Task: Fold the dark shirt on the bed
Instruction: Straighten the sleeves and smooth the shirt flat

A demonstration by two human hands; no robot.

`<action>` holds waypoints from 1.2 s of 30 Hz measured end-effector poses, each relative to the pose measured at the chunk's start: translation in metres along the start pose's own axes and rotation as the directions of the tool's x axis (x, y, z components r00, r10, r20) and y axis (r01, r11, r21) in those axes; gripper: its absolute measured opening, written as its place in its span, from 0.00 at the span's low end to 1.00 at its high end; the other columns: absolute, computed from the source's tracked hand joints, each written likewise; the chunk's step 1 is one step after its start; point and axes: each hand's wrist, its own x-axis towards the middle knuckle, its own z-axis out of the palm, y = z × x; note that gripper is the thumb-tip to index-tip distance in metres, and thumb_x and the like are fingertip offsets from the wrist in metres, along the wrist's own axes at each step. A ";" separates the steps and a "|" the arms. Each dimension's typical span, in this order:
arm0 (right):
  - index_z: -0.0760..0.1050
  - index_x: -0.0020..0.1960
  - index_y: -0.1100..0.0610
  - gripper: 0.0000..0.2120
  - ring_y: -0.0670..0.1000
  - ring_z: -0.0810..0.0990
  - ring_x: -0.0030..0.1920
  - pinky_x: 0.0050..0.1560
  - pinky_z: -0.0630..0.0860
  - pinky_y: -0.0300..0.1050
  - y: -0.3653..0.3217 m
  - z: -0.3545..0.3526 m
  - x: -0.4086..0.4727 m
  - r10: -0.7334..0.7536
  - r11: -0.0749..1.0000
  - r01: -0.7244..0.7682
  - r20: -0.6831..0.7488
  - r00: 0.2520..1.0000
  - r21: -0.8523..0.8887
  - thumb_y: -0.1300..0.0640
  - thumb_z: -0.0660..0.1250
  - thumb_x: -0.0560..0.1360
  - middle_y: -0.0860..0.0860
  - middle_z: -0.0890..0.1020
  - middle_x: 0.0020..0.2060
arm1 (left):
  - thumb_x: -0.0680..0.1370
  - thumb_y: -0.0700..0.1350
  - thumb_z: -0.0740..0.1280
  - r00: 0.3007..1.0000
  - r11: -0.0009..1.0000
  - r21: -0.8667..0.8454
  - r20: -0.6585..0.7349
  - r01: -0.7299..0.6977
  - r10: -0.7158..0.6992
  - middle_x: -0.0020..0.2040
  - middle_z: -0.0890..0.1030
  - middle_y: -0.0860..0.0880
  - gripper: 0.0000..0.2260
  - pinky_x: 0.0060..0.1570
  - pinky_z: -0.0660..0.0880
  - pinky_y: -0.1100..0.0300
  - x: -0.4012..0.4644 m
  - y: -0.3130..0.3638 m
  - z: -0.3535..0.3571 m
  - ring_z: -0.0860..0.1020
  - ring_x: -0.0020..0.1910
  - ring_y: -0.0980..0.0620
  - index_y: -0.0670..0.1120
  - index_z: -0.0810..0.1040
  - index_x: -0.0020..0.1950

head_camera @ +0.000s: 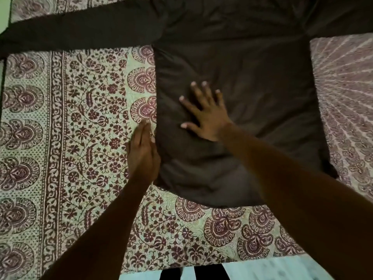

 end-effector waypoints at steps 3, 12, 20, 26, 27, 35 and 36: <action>0.51 0.82 0.49 0.42 0.64 0.45 0.81 0.73 0.52 0.71 -0.049 0.023 -0.033 -0.209 0.978 0.210 0.060 0.976 -0.012 0.27 0.52 0.76 0.58 0.49 0.82 | 0.81 0.45 0.53 0.992 0.990 -0.094 -0.062 0.103 -0.109 0.77 0.68 0.43 0.23 0.73 0.65 0.46 0.020 0.001 0.000 0.66 0.76 0.45 0.40 0.67 0.76; 0.50 0.82 0.51 0.39 0.63 0.43 0.81 0.76 0.52 0.67 -0.063 0.019 -0.129 0.131 0.990 -0.134 0.070 0.989 0.046 0.30 0.51 0.79 0.61 0.46 0.81 | 0.83 0.44 0.56 0.961 0.968 0.141 0.216 -0.207 0.174 0.81 0.59 0.50 0.23 0.71 0.63 0.43 0.023 0.009 0.000 0.60 0.78 0.46 0.47 0.63 0.79; 0.53 0.82 0.48 0.33 0.58 0.48 0.81 0.77 0.54 0.63 -0.057 0.029 -0.187 -0.183 0.979 0.178 0.041 0.982 0.100 0.34 0.51 0.82 0.57 0.50 0.82 | 0.78 0.51 0.57 0.939 0.942 0.265 0.327 -0.203 0.111 0.82 0.55 0.47 0.30 0.76 0.56 0.41 -0.015 0.032 0.011 0.54 0.81 0.45 0.46 0.60 0.80; 0.45 0.82 0.41 0.38 0.61 0.46 0.81 0.76 0.53 0.67 -0.045 0.033 -0.248 0.823 0.548 -0.825 0.088 0.561 0.136 0.27 0.50 0.78 0.53 0.45 0.82 | 0.79 0.60 0.55 0.815 0.863 0.246 0.514 -0.440 0.269 0.83 0.45 0.49 0.35 0.77 0.54 0.41 -0.037 0.047 0.025 0.46 0.82 0.45 0.49 0.48 0.83; 0.44 0.82 0.43 0.39 0.63 0.45 0.81 0.75 0.55 0.69 -0.047 0.032 -0.252 0.905 0.388 -0.899 0.101 0.413 0.201 0.27 0.50 0.78 0.56 0.45 0.82 | 0.78 0.60 0.56 0.819 0.867 0.254 0.514 -0.429 0.255 0.83 0.44 0.49 0.36 0.77 0.53 0.40 -0.038 0.047 0.026 0.46 0.82 0.44 0.50 0.48 0.83; 0.47 0.80 0.36 0.33 0.55 0.45 0.82 0.77 0.48 0.67 -0.019 0.035 -0.234 0.847 0.501 -0.831 0.062 0.528 0.242 0.27 0.47 0.78 0.50 0.46 0.82 | 0.72 0.67 0.65 0.756 0.858 0.173 0.576 -0.483 0.309 0.82 0.38 0.54 0.46 0.76 0.50 0.35 -0.028 0.105 0.045 0.40 0.81 0.44 0.53 0.44 0.82; 0.46 0.81 0.37 0.34 0.55 0.45 0.82 0.76 0.50 0.69 -0.022 0.038 -0.247 0.913 0.361 -0.895 0.096 0.396 0.262 0.27 0.47 0.78 0.50 0.46 0.82 | 0.71 0.71 0.61 0.715 0.845 0.173 0.633 -0.505 0.298 0.81 0.35 0.56 0.48 0.76 0.48 0.34 -0.029 0.109 0.050 0.37 0.81 0.44 0.56 0.41 0.82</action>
